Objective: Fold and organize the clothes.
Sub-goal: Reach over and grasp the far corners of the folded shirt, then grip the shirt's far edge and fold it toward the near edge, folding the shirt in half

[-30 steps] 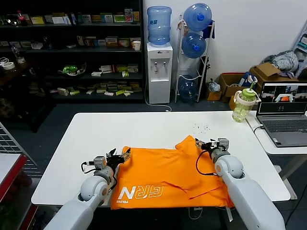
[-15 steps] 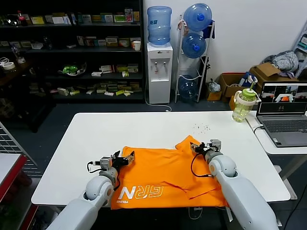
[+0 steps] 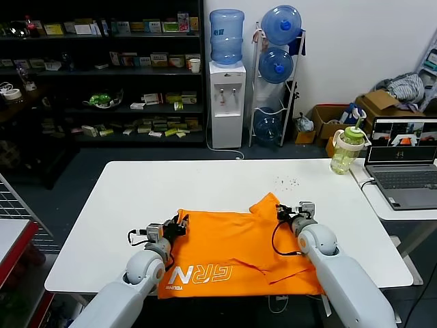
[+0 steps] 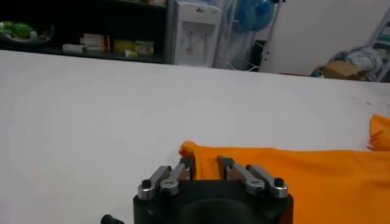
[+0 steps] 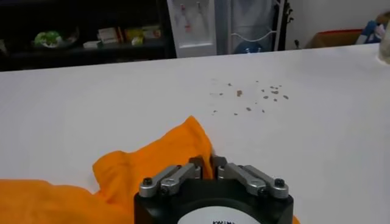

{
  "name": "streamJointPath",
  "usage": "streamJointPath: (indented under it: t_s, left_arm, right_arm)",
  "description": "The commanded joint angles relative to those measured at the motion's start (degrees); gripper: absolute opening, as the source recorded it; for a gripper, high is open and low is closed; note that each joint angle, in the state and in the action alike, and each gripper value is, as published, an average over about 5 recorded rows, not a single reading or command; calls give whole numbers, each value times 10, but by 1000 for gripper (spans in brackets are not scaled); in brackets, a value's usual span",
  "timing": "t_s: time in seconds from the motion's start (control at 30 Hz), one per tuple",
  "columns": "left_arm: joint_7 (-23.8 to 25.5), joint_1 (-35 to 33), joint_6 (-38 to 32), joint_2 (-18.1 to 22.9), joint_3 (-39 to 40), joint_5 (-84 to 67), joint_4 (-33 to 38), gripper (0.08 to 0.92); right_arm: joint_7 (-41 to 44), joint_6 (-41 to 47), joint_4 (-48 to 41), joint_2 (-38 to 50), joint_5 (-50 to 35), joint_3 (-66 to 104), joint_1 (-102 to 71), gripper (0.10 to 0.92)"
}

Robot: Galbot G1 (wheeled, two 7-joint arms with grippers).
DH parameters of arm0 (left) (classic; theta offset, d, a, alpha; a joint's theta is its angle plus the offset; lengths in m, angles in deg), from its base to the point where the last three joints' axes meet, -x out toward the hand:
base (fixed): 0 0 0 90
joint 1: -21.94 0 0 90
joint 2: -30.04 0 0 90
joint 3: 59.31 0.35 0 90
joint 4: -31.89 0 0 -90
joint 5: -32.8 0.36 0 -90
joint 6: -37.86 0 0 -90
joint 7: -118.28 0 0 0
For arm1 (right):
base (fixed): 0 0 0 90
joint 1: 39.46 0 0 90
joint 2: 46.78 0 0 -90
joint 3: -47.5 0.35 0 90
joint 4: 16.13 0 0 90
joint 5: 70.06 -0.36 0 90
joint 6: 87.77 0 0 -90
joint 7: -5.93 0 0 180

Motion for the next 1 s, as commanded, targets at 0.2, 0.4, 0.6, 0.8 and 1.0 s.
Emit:
streamJointPath:
  t_s: [0.2,0.4,0.6,0.8,1.0]
  left_arm:
    - [0,5,-25,4,3,15,-6,139]
    - [3,15,-50,8,1,38,-12,97]
    - [-1,20,-59,7,-2,44,-14,97]
    - [-2,-17,-54,-18,-9,32,39,97]
    - [-12,-118,-38,-71,-28,-6,166,97]
  right_arm:
    - [7,-74,4,0,0,5,-2,124]
    - [4,-121,-11,-6,-4,6,15,124]
    - [2,-146,-18,-10,-4,5,25,124]
    - [-9,-122,47,19,-13,14,-30,124]
    - [-35,-77,197,80,-45,49,-144,124]
